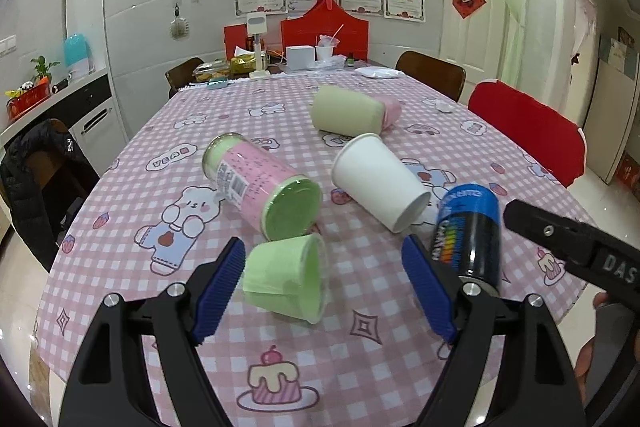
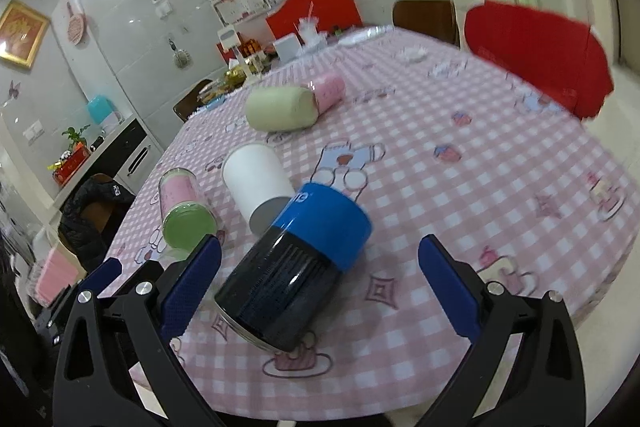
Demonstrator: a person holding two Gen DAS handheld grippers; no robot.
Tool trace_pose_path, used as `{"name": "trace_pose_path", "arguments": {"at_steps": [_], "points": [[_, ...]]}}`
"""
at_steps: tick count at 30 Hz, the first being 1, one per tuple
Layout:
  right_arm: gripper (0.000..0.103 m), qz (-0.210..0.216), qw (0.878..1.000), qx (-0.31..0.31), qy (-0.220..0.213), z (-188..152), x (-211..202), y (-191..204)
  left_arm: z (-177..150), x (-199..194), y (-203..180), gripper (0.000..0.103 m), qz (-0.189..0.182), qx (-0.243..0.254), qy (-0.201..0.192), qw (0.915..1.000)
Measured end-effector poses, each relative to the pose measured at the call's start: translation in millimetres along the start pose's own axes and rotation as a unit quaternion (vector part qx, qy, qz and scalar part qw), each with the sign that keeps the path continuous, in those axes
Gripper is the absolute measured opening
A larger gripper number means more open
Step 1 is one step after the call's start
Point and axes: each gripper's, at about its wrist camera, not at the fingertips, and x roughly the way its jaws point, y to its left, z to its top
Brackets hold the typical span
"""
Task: Flip cup upside down
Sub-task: 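Rotate the right tool to turn the cup's open rim upward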
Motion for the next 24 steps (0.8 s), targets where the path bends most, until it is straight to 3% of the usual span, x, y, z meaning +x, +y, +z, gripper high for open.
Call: {"name": "trace_pose_path", "arguments": {"at_steps": [11, 24], "points": [[0.095, 0.037, 0.992, 0.104, 0.059, 1, 35, -12, 1, 15, 12, 0.079, -0.012, -0.007, 0.008, 0.9999], [0.095, 0.042, 0.988, 0.121, 0.083, 6, 58, -9, 1, 33, 21, 0.079, -0.025, -0.012, 0.017, 0.9995]]}}
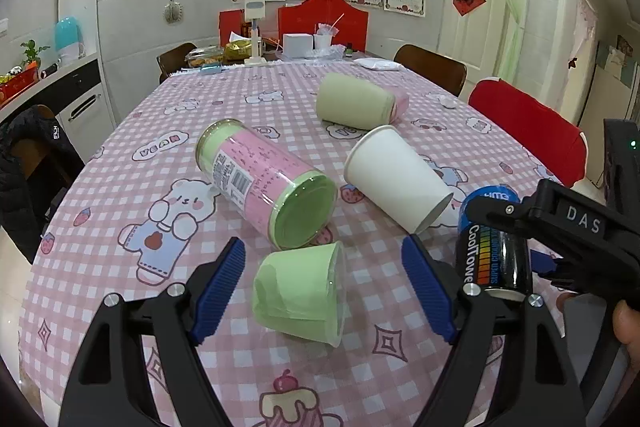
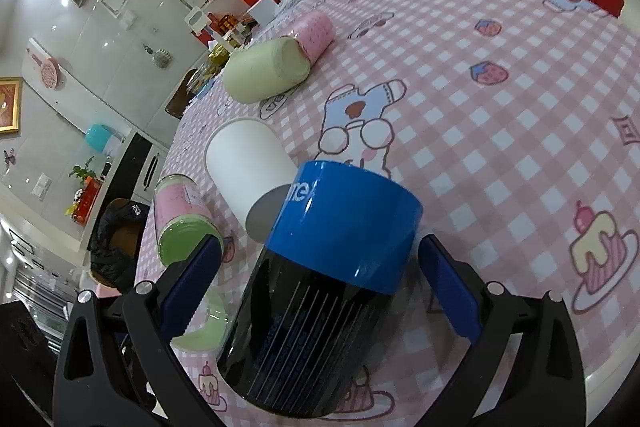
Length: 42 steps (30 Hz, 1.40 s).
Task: Flip cup upside down
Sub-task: 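Rotate the right tool to turn the cup's open rim upward, then lower the upright cup onto the tablecloth and open the right gripper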
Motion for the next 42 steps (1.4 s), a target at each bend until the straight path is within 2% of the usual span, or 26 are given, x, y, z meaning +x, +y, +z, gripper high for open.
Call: {"name": "trace_pose_path", "arguments": {"at_steps": [5, 7, 8, 9, 15, 24, 33, 38, 42], "points": [[0.092, 0.001, 1.0, -0.001, 0.004, 0, 2, -1, 0, 3, 2, 0.079, 0.0, -0.002, 0.004, 1.0], [0.087, 0.0, 1.0, -0.008, 0.005, 0, 2, 0, 0, 3, 2, 0.079, 0.0, -0.002, 0.004, 1.0], [0.077, -0.002, 1.0, -0.012, 0.006, 1, 3, 1, 0, 3, 2, 0.079, 0.001, -0.002, 0.003, 1.0], [0.074, -0.003, 1.0, -0.015, 0.007, 1, 4, 1, 0, 2, 2, 0.079, 0.001, -0.002, 0.002, 1.0], [0.074, -0.003, 0.999, -0.039, 0.006, 2, 0, 3, 1, 0, 1, 0.079, 0.001, -0.004, 0.002, 1.0], [0.071, -0.022, 0.992, -0.117, -0.034, -2, -25, 17, 2, -10, -12, 0.079, 0.007, 0.004, -0.004, 1.0], [0.069, -0.078, 0.971, -0.207, -0.094, -1, -42, 32, 3, -13, -19, 0.079, 0.005, 0.006, -0.003, 1.0], [0.068, -0.132, 0.951, -0.254, -0.118, -3, -40, 36, 4, -14, -19, 0.079, 0.012, 0.005, -0.002, 0.9999], [0.068, -0.147, 0.943, -0.272, -0.126, -5, -36, 36, 4, -13, -18, 0.079, 0.016, 0.004, -0.001, 0.9999]]}}
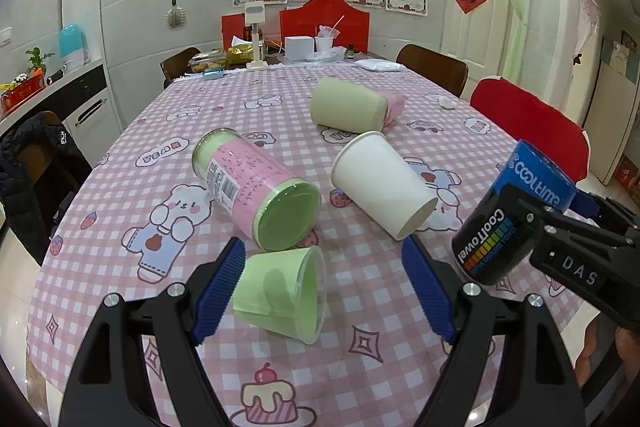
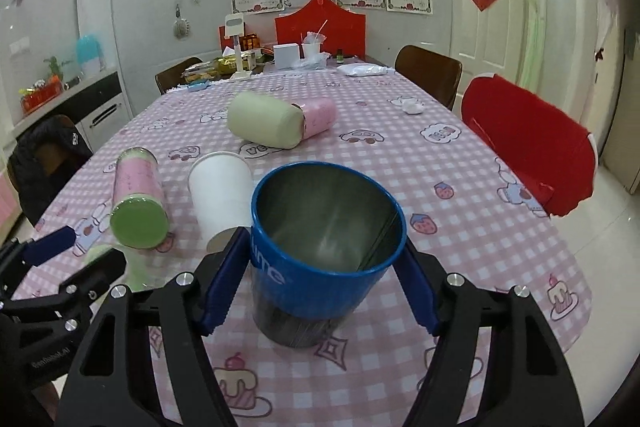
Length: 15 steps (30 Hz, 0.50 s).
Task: Flip cup upside down
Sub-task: 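Lower the upright cup onto the tablecloth and open the right gripper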
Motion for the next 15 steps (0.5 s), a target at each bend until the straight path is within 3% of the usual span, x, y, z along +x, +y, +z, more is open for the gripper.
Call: {"name": "trace_pose_path", "arguments": {"at_steps": [15], "points": [[0.068, -0.007, 1.0, -0.02, -0.01, -2.9, 0.2, 1.6, -0.1, 1.7, 0.7, 0.079, 0.005, 0.0, 0.005, 1.0]]}}
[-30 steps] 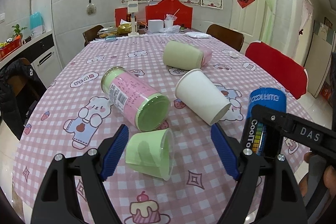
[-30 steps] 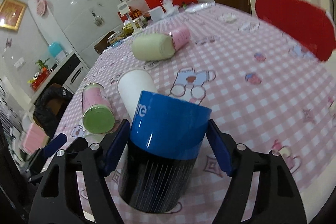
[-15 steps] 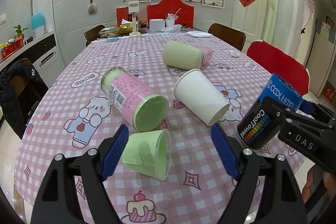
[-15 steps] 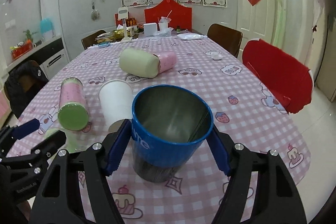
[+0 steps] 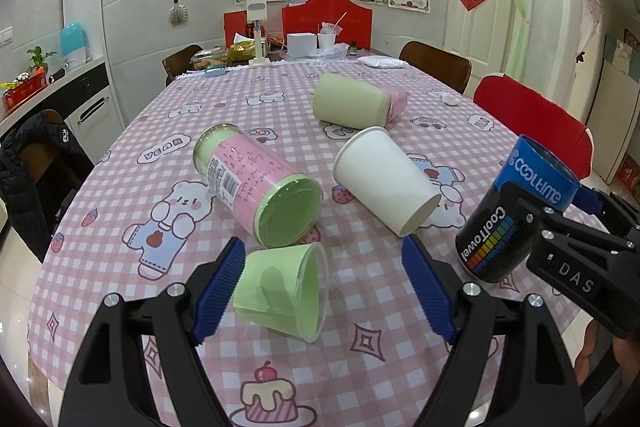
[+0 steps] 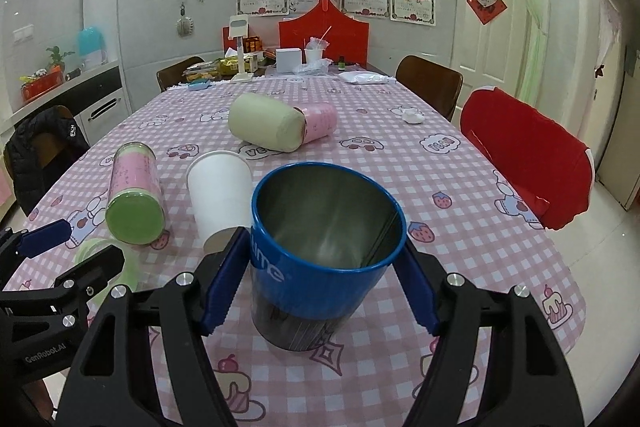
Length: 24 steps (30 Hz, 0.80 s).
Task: Flip cup upside down
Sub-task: 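Lower the upright cup onto the tablecloth and open the right gripper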
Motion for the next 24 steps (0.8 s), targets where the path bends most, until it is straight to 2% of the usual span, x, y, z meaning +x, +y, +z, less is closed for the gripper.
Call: {"name": "trace_pose_path", "arguments": {"at_steps": [7, 13, 24], "points": [[0.069, 0.005, 1.0, -0.001, -0.005, -2, -2, 3, -1, -1, 0, 0.079, 0.005, 0.001, 0.0, 1.0], [0.069, 0.024, 1.0, 0.003, -0.009, -3, -10, 7, -1, -7, 2, 0.079, 0.011, -0.003, -0.005, 0.9999], [0.076, 0.036, 0.999, 0.006, -0.031, -3, -35, 8, 1, -33, 2, 0.079, 0.024, -0.004, -0.023, 0.9995]]}}
